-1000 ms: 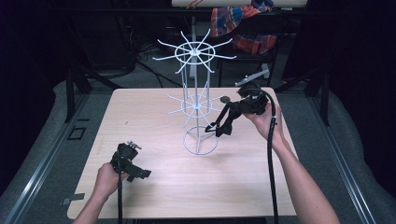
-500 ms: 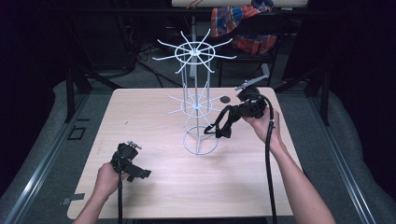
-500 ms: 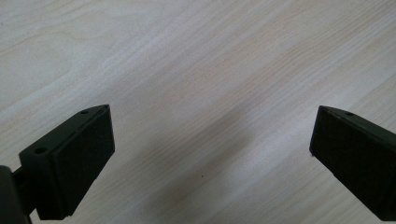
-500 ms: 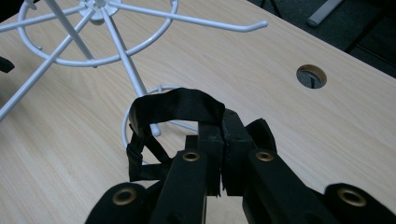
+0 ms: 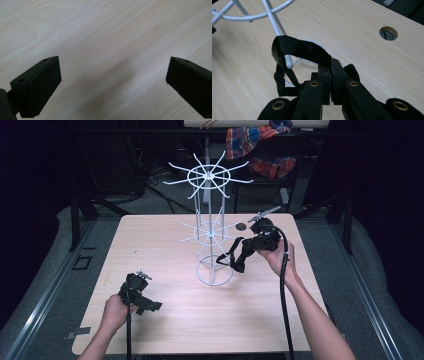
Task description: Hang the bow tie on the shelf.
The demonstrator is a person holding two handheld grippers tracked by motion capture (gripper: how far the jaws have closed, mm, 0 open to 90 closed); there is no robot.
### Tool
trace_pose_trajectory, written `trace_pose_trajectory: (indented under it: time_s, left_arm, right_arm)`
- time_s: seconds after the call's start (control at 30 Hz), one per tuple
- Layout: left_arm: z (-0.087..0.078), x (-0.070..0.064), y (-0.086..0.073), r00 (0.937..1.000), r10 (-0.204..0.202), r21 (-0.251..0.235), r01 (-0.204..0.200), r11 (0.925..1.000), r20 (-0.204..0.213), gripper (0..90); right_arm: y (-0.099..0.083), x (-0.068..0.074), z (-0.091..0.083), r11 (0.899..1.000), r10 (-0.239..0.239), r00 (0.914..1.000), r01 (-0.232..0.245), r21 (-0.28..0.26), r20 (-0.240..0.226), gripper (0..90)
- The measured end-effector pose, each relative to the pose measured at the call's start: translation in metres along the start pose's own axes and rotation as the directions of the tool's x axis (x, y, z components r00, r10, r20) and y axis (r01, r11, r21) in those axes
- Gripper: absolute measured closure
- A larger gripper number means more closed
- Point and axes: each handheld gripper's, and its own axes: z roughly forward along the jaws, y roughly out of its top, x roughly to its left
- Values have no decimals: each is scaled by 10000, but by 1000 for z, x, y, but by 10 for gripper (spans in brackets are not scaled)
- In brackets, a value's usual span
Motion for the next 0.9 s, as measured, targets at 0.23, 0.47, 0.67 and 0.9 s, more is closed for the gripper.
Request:
trace_pose_trajectory:
  time_s: [0.23,0.47,0.67,0.9]
  left_arm:
    - [-1,1,-1,10000,19,-8,-19,10000,12,1]
    - [-1,0,0,10000,43,3,-43,10000,14,1]
    - [0,0,0,10000,22,-4,-22,10000,29,1]
    - [0,-1,0,10000,27,-2,-27,10000,20,1]
  right_arm:
    - [-4,3,7,9999,1,9994,3,135,-352,872]
    - [-8,3,6,10000,-52,9991,56,78,-431,762]
    - [-12,4,-1,9997,-255,9988,253,-45,-430,621]
    - [-19,7,-18,9990,-436,9976,436,5,-532,419]
